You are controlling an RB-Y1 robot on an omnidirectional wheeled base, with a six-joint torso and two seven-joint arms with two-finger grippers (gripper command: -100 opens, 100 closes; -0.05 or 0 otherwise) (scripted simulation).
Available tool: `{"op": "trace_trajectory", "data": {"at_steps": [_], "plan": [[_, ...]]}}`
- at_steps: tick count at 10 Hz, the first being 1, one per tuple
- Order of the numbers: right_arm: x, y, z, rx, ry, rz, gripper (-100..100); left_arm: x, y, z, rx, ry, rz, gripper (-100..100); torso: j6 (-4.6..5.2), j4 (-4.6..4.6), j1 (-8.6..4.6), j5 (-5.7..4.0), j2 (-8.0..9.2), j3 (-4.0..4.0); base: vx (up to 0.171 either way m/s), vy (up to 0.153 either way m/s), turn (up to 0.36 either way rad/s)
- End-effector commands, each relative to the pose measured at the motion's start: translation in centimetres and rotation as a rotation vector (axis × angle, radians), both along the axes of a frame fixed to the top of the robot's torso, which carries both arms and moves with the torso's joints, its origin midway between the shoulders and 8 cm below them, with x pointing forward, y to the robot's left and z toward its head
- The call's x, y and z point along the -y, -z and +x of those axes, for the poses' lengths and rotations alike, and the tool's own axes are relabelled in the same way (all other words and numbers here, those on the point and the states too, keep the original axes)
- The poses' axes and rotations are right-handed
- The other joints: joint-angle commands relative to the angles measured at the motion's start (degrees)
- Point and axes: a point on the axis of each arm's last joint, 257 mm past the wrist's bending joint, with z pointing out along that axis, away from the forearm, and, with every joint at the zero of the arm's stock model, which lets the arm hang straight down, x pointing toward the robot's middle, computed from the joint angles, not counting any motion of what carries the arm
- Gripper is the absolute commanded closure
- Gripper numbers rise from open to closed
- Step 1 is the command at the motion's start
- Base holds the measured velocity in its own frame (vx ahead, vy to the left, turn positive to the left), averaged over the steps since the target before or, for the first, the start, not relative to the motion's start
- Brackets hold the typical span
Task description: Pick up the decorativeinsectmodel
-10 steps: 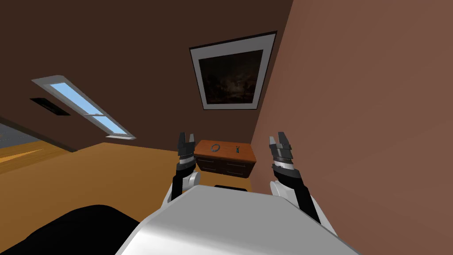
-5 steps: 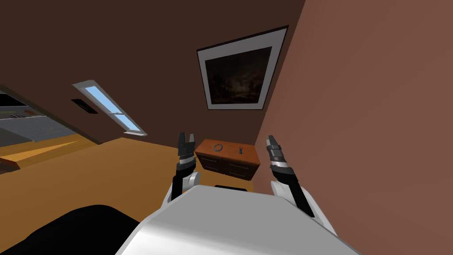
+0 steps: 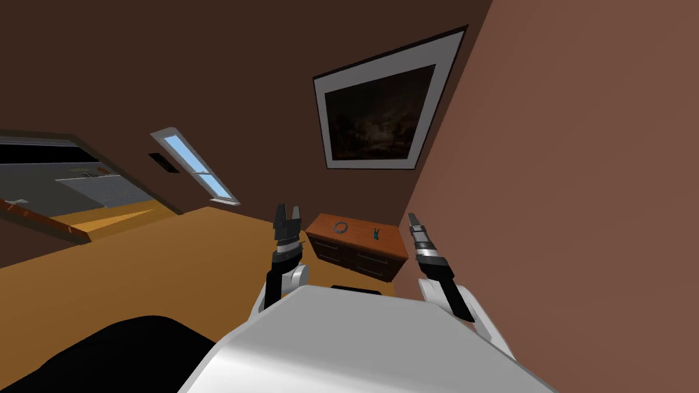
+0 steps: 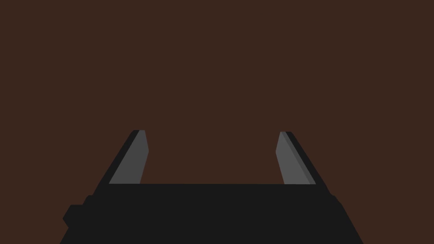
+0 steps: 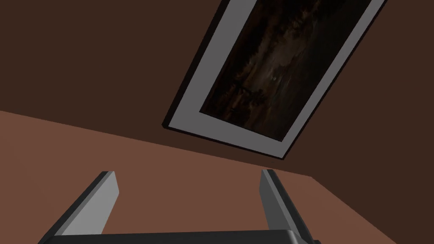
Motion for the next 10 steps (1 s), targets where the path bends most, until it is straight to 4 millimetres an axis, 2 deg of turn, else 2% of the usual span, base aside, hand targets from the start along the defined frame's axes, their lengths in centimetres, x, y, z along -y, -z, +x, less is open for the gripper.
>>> {"op": "trace_trajectory", "data": {"at_steps": [1, 3, 4, 6, 8, 9, 10], "plan": [[0.9, 2.3, 1.0, -0.057, 0.031, -0.039, -100, 0.0, 0.0, 0.0, 0.0, 0.0, 0.0, 0, 0.0, 0.0, 0.0, 0.0, 0.0, 0.0, 0.015, 0.026, 0.185], [2.1, 4.9, 2.0, -0.124, 0.072, -0.094, -100, 0.0, 0.0, 0.0, 0.0, 0.0, 0.0, 0, 0.0, -0.01, 0.04, 0.0, -0.03, -0.02, 0.024, 0.024, 0.186], [2.9, 6.9, 2.5, -0.173, 0.095, -0.12, -100, 0.0, 0.0, 0.0, 0.0, 0.0, 0.0, 0, -0.01, -0.01, 0.02, 0.0, -0.05, -0.03, 0.033, 0.028, 0.197], [3.7, 8.6, 2.9, -0.214, 0.117, -0.148, -100, 0.0, 0.0, 0.0, 0.0, 0.0, 0.0, 0, 0.0, -0.01, 0.04, 0.01, -0.06, -0.04, 0.026, 0.02, 0.124], [5.3, 11.6, 3.5, -0.292, 0.16, -0.205, -100, 0.0, 0.0, 0.0, 0.0, 0.0, 0.0, 0, 0.0, -0.01, 0.01, 0.0, -0.02, -0.01, 0.022, 0.022, 0.167], [5.4, 12.1, 3.5, -0.301, 0.161, -0.204, -100, 0.0, 0.0, 0.0, 0.0, 0.0, 0.0, 0, 0.0, -0.01, 0.04, 0.01, -0.04, -0.02, 0.019, 0.018, 0.058], [6.3, 13.8, 3.7, -0.345, 0.182, -0.232, -100, 0.0, 0.0, 0.0, 0.0, 0.0, 0.0, 0, 0.04, -0.01, 0.02, 0.01, -0.01, -0.01, 0.017, 0.018, 0.132]]}}
